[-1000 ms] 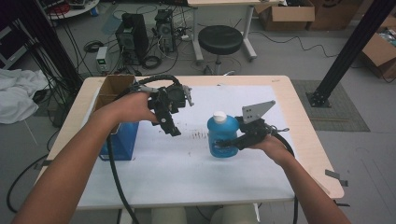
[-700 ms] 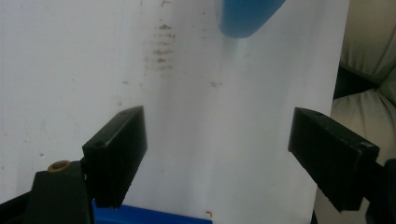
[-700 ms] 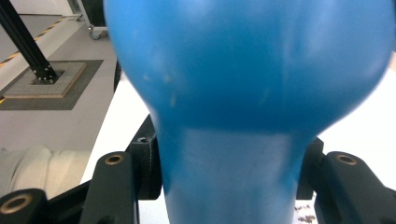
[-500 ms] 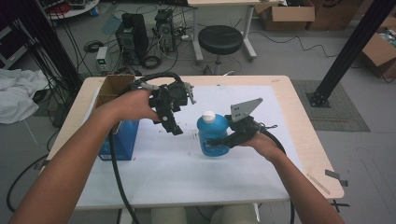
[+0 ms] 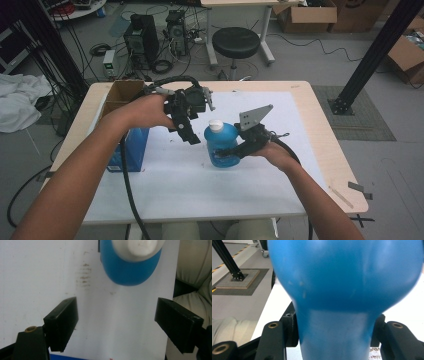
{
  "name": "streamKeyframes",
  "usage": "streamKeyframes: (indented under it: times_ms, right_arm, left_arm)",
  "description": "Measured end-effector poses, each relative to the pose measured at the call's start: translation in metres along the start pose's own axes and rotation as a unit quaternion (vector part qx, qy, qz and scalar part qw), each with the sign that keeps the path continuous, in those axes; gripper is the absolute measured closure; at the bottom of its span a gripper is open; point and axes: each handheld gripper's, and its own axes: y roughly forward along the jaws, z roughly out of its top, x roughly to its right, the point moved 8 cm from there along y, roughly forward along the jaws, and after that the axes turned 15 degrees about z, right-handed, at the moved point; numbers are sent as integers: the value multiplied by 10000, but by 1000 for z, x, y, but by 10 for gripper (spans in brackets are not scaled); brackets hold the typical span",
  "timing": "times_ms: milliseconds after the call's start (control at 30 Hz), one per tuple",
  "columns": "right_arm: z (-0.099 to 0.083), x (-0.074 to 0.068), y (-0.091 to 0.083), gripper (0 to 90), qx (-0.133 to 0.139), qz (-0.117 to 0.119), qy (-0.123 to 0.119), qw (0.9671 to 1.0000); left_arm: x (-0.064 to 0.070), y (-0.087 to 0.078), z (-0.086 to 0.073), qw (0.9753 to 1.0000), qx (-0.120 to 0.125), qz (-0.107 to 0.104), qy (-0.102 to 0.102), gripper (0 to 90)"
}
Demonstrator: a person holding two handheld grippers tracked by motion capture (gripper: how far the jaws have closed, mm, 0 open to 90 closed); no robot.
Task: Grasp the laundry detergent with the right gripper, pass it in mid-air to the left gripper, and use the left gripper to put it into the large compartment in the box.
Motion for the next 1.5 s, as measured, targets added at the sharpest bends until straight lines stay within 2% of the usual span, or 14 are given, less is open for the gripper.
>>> streamKeyframes:
  times_ms: [233, 667, 867, 1500]
  right_arm:
    - [0, 3, 3, 441, -26, -36, -2, 10000]
    - [0, 5, 9, 441, -71, -93, 1, 9999]
    - [2, 4, 13, 441, 117, -41, 18, 9999]
    - [10, 5, 15, 443, 305, 19, 40, 9995]
  left_arm:
    - [1, -1, 8, 10000, 46, -30, 10, 197]
    - [4, -3, 25, 9998, 91, -28, 160, 197]
    - [4, -2, 30, 9998, 139, -37, 168, 197]
    - [9, 6, 44, 9992, 79, -18, 390, 197]
